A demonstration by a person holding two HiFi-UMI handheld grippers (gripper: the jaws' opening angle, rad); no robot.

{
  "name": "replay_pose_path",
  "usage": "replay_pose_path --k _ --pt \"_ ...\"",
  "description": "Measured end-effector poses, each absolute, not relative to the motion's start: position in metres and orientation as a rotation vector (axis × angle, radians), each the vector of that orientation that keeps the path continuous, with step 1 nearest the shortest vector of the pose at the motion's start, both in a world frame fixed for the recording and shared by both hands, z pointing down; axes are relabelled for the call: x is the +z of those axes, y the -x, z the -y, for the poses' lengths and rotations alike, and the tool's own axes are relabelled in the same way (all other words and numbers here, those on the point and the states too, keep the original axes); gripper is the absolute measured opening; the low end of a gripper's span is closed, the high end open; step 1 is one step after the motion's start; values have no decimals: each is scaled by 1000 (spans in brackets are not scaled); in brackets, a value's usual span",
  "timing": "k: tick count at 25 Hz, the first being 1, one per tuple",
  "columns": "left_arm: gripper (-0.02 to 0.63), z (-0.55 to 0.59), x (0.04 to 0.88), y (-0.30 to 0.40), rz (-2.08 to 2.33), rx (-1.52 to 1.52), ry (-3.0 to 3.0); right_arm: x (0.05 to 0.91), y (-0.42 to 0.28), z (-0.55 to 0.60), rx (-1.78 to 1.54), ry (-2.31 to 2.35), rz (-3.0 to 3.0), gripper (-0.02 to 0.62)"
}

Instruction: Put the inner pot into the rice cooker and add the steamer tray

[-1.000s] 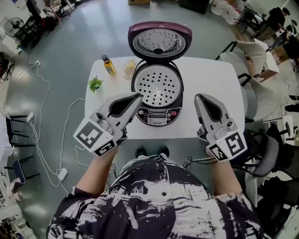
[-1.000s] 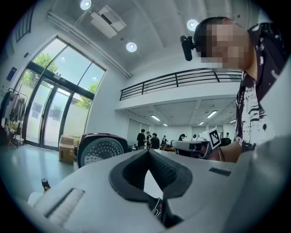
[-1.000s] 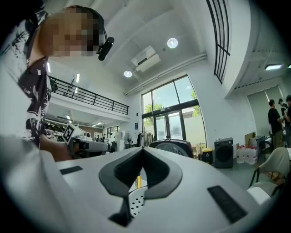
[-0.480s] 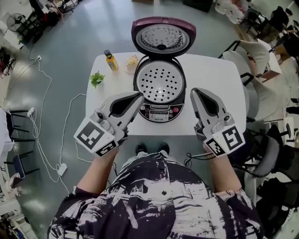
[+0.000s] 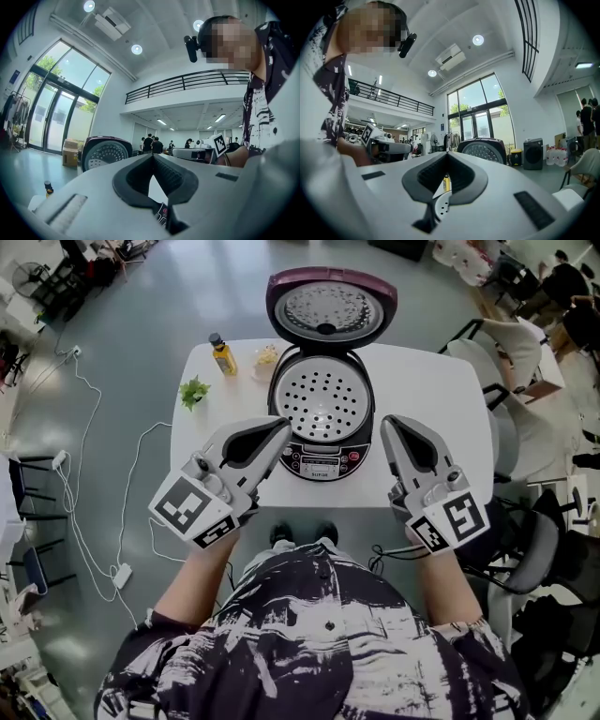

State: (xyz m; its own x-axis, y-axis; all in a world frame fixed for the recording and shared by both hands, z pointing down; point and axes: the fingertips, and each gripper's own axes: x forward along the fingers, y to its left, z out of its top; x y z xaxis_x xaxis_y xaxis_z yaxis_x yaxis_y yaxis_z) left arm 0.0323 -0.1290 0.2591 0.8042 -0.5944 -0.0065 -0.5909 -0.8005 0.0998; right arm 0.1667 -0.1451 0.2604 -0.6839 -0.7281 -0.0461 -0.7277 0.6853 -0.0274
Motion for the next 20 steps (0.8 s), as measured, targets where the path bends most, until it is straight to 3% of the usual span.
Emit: replay_pose_path --k 20 --pt "5 130 263 -36 934 -60 -2892 265 -162 147 -8 1229 -2846 -3"
